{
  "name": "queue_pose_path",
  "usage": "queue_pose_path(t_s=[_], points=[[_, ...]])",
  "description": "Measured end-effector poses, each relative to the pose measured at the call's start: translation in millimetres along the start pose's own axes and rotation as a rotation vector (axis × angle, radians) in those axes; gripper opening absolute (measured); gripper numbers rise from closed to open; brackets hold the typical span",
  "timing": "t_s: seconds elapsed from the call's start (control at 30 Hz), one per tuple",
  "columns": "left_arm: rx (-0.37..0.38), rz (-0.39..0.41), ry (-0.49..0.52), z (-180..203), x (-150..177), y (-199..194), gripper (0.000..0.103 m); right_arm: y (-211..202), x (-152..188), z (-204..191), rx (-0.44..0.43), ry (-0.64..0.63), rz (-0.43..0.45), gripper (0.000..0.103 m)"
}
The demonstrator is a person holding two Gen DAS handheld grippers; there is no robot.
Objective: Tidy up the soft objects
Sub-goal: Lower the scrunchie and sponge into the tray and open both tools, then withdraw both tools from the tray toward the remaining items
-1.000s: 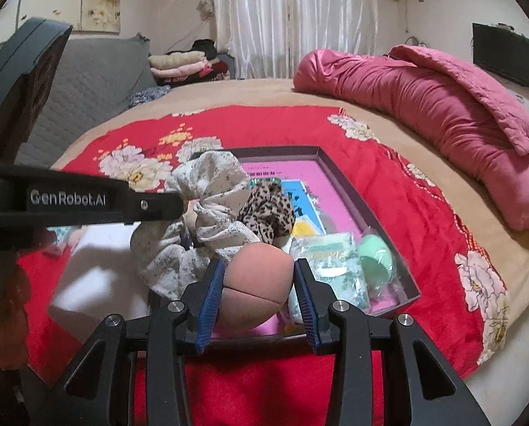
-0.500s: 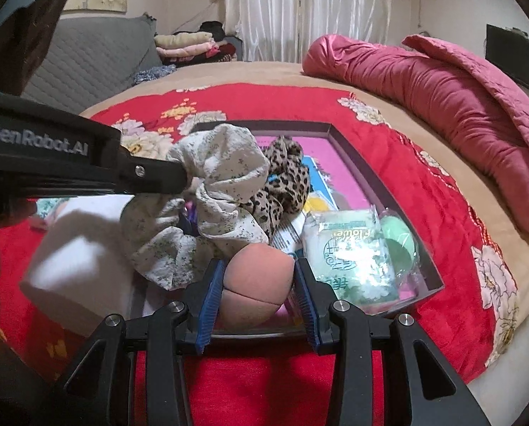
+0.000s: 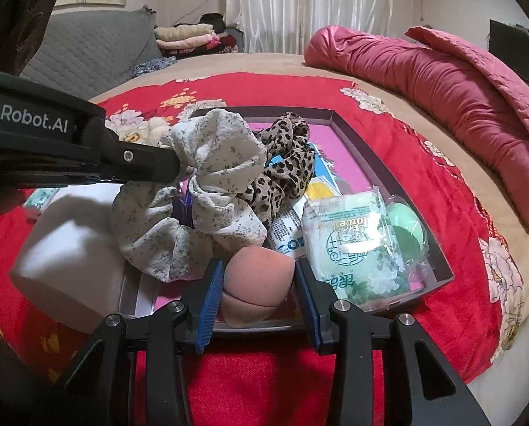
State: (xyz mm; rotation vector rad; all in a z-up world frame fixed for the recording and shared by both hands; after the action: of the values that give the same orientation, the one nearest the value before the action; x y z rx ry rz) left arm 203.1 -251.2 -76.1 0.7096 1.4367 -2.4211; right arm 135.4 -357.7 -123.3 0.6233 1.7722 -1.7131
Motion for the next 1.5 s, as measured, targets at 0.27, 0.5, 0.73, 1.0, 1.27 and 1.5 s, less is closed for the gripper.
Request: queue_pose_path(t_s=[0.27,0.5,0.73,1.0,1.27,1.5], points=[[-0.019,-0.003,0.011,0.4,-1.5,-3.7,0.012,1.3,-0.7,0.4,-0.011,0.013,0.003,0.049],[-0.019,0.005,0.005,-0.8,-4.4,-9.2,0.019,-9.2,-6.3,-2.9,-0.017,-0.002,0.050,0.064],[-0.043,0.045,-0.008,-5.2,-11.3,-19.8,0.057,-33.1,-18.4,-2.0,0.007,0.006,0.150,0.070],[-0.046,0.081,-0.026,-13.4,-17.7,-36.3,0.057,-43.3,-22.3,10.2,0.028,0.059,0.184,0.073],[-0.044,0.102,-0.019,-13.7,-17.6,-51.5,0.057,-49.6,-23.1,8.5,0.063,0.041,0.198,0.074],[-0.048,0.121,0.013,-10.5,-12.2,-66.9,0.057,-55.8,-26.3,11.2,0.101,0.043,0.221,0.077]])
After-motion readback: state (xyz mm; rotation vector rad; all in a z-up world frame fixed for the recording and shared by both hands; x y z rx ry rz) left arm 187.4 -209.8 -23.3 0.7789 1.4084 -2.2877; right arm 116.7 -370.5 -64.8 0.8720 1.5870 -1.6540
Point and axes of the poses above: each gripper's, at about its wrist camera, not at the fingertips, and y roughly the way its jaws point, z to its right, x to its underside, the point moved 6 cm from there along y, roughly the way its jaws point, and after that the axes turned 2 degrees about -y, right-handed, at the moved point
